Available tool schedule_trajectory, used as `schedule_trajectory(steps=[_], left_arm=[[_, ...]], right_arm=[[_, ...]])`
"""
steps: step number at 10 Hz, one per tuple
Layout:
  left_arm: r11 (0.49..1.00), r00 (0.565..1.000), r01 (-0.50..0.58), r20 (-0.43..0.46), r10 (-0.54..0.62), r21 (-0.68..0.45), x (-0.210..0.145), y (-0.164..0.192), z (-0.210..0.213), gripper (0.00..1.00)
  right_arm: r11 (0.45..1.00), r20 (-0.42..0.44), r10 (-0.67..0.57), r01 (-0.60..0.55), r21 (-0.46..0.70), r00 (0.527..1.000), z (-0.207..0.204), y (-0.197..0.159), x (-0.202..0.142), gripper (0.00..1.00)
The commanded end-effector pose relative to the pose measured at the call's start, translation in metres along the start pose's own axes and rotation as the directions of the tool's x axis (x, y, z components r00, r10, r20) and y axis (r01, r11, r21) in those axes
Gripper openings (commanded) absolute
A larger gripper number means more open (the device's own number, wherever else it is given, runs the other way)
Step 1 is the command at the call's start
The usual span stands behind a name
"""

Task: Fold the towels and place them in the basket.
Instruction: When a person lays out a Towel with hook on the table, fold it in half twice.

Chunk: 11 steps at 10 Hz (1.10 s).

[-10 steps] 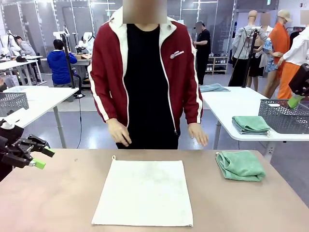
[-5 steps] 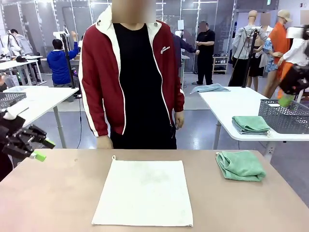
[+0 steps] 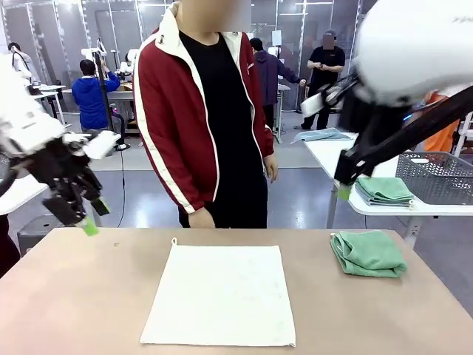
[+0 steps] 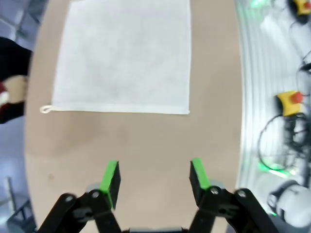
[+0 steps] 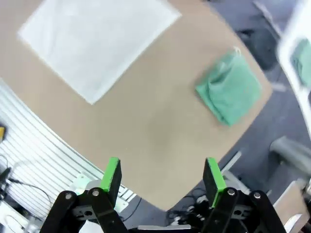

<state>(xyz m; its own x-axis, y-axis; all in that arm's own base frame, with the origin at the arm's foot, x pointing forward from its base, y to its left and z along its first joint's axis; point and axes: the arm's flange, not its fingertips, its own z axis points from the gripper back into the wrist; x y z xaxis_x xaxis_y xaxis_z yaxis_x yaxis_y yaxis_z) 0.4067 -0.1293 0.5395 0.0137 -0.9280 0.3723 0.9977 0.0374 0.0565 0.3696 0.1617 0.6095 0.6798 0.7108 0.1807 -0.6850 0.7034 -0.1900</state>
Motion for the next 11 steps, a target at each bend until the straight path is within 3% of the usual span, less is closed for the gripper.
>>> schedule_trajectory(steps=[1,3,6,7,8,11], left_arm=[[0.999,0.985,-0.028,-0.174,0.023,-0.031,0.034,0.009,-0.022,0.73],[0.999,0.958,-0.005,-0.288,-0.006,-0.038,0.06,0.011,-0.051,0.73],[1.0,0.943,0.025,-0.332,-0.026,-0.009,0.068,0.01,-0.084,0.73],[1.0,0.939,0.027,-0.342,-0.026,-0.002,0.069,0.009,-0.091,0.73],[0.998,0.947,0.025,-0.317,-0.042,-0.059,0.066,0.006,-0.083,0.73],[0.998,0.947,0.025,-0.317,-0.042,-0.059,0.066,0.006,-0.083,0.73]], right_arm=[[0.971,-0.012,0.24,-0.24,0.013,0.971,-0.04,0.004,0.016,0.85],[0.906,-0.024,0.421,-0.42,0.047,0.907,-0.08,0.019,0.027,0.85],[0.799,-0.011,0.595,-0.591,0.108,0.803,-0.11,0.033,0.03,0.85],[0.793,-0.015,0.604,-0.598,0.116,0.797,-0.112,0.036,0.032,0.85],[0.837,-0.037,0.543,-0.537,0.105,0.839,-0.107,0.037,0.034,0.85],[0.837,-0.037,0.543,-0.537,0.105,0.839,-0.107,0.037,0.034,0.85]])
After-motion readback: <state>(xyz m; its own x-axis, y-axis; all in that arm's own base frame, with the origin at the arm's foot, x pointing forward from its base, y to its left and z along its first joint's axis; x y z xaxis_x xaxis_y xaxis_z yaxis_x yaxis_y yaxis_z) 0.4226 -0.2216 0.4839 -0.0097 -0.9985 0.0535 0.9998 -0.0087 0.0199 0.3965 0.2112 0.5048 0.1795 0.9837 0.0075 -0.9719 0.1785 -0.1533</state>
